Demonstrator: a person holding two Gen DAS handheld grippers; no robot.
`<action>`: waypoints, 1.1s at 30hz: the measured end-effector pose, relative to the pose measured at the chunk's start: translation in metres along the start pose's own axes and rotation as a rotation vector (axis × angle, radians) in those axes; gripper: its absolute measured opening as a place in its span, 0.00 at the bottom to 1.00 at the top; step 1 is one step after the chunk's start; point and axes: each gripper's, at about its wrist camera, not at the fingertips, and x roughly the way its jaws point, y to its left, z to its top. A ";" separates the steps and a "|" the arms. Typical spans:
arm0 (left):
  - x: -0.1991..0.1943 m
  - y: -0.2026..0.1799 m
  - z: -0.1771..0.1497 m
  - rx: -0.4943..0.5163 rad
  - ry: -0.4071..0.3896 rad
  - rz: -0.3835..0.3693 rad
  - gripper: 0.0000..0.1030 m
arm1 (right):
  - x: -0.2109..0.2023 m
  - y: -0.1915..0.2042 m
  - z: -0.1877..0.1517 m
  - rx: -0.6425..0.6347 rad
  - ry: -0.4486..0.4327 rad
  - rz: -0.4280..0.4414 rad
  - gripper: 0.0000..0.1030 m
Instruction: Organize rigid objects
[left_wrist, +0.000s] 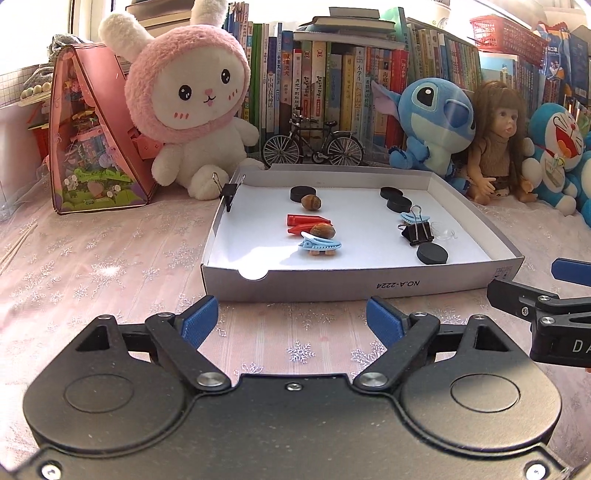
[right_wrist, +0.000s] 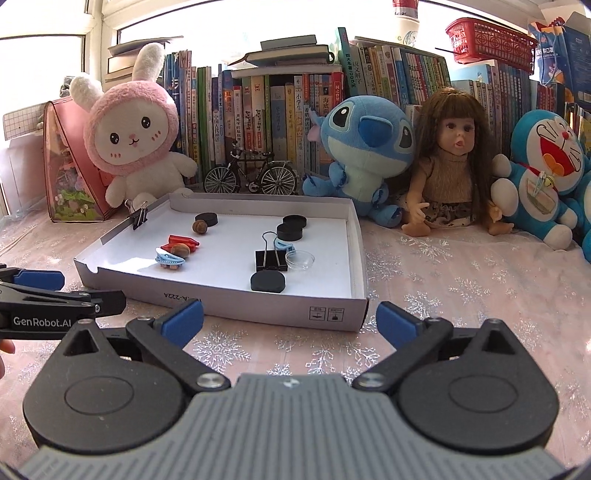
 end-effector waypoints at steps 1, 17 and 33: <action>0.000 0.000 -0.002 -0.003 0.002 -0.002 0.84 | 0.001 -0.001 -0.002 0.009 0.006 -0.002 1.00; 0.012 -0.003 -0.017 -0.021 0.039 0.041 0.84 | 0.013 0.004 -0.015 0.010 0.064 -0.033 1.00; 0.020 0.000 -0.022 -0.030 0.047 0.073 0.91 | 0.028 0.007 -0.022 0.008 0.140 -0.057 1.00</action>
